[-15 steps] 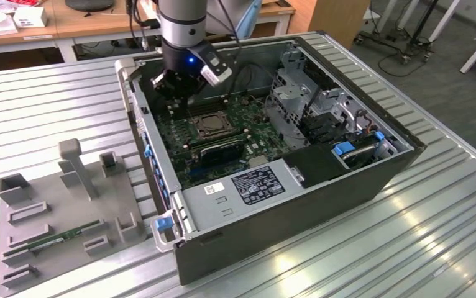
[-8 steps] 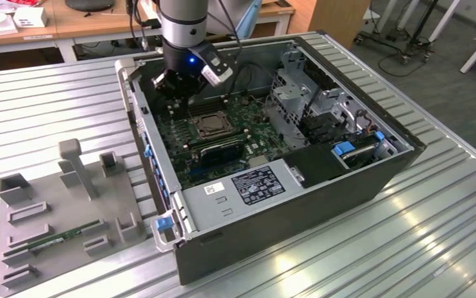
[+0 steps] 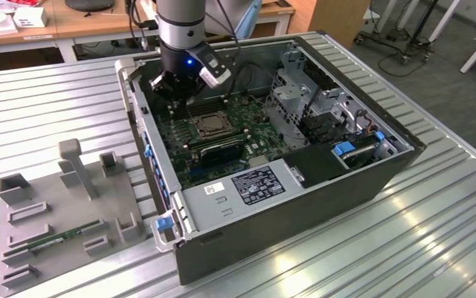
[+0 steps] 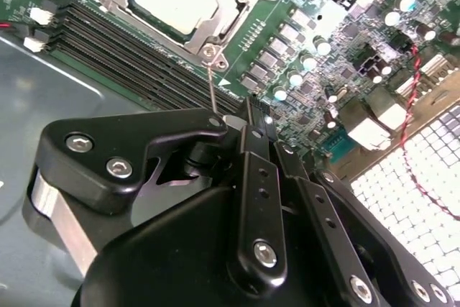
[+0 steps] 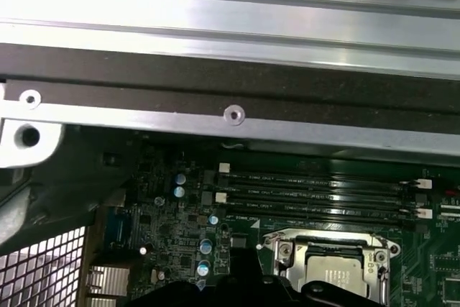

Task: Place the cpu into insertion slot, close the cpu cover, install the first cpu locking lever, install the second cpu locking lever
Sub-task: 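Install the first cpu locking lever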

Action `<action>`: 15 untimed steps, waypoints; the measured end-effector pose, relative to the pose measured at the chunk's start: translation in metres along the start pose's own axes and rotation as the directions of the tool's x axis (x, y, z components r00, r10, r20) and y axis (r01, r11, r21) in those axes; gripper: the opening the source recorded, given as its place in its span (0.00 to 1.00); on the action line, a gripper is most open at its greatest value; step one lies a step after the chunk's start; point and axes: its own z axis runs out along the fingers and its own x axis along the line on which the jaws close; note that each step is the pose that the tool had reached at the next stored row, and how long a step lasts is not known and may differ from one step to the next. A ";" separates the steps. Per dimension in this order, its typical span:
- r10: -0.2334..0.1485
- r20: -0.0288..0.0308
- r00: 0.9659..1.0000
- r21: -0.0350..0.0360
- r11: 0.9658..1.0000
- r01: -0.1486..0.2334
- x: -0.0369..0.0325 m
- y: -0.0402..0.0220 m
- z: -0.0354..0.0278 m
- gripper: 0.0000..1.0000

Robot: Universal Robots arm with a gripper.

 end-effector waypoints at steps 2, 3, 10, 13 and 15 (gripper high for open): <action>0.000 0.001 1.000 0.000 1.000 0.000 0.0028 -0.0004 -0.0001 0.11; 0.000 0.002 1.000 0.000 1.000 0.000 0.0046 -0.0003 -0.0001 0.11; 0.000 0.003 1.000 -0.004 1.000 0.000 0.0082 0.0003 -0.0015 0.11; 0.000 0.003 1.000 -0.004 1.000 0.000 0.0082 0.0016 -0.0027 0.11; 0.000 0.004 1.000 -0.004 1.000 0.000 0.0081 0.0029 -0.0031 0.11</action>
